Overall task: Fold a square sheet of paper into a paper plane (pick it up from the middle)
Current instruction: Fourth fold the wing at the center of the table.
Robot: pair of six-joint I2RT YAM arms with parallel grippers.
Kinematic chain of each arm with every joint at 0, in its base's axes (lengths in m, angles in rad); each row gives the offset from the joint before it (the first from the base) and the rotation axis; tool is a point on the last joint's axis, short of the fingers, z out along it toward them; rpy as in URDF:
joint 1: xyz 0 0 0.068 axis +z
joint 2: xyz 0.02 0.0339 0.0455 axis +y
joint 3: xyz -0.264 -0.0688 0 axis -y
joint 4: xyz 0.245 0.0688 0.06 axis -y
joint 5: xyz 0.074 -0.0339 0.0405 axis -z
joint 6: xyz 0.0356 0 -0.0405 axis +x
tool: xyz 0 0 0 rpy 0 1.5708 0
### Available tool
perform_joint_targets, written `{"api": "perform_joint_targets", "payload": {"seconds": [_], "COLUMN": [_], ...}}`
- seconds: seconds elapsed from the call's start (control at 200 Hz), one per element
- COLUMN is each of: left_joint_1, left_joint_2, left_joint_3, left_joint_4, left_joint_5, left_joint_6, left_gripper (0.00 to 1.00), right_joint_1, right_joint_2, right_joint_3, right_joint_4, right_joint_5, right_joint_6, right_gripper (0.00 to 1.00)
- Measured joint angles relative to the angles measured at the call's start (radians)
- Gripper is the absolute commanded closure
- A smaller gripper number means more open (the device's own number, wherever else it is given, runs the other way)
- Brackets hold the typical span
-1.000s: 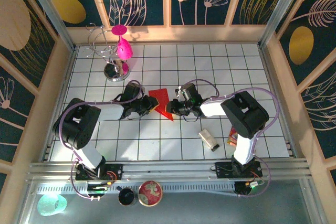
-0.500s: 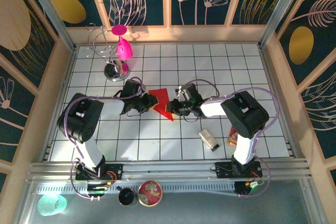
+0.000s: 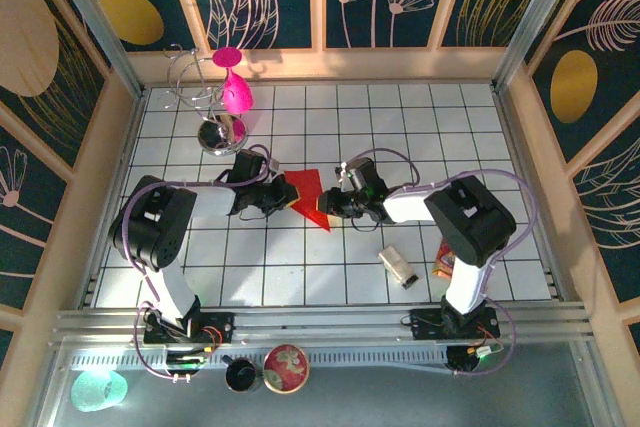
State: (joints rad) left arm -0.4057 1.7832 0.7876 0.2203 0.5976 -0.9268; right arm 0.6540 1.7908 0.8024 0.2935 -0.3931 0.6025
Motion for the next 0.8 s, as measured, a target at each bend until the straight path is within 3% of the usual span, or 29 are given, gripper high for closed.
{"api": "perform_joint_targets", "payload": {"seconds": [0.175,0.345,0.541,0.801], "left_joint_1": [0.000,0.000,-0.010,-0.013], "left_joint_2": [0.000,-0.011,-0.012,-0.012], "left_joint_3": [0.000,0.000,0.007,0.012], "left_joint_4": [0.002,0.015,0.017,0.022], "left_joint_5": [-0.015,-0.048,-0.063,-0.065], "left_joint_6": [-0.045,-0.106,-0.150,-0.169], "left_gripper": [0.99,0.99,0.99,0.99], "right_joint_1": [0.018,0.123,0.232,0.269], "right_joint_2": [-0.109,-0.152,-0.089,0.013], "right_joint_3": [0.001,0.001,0.045,0.096], "right_joint_4": [-0.035,-0.040,-0.068,-0.082], "right_joint_5": [0.163,0.326,0.457,0.537], "right_joint_6": [-0.135,-0.259,-0.334,-0.363], "right_gripper": [0.64,0.62,0.55,0.56]}}
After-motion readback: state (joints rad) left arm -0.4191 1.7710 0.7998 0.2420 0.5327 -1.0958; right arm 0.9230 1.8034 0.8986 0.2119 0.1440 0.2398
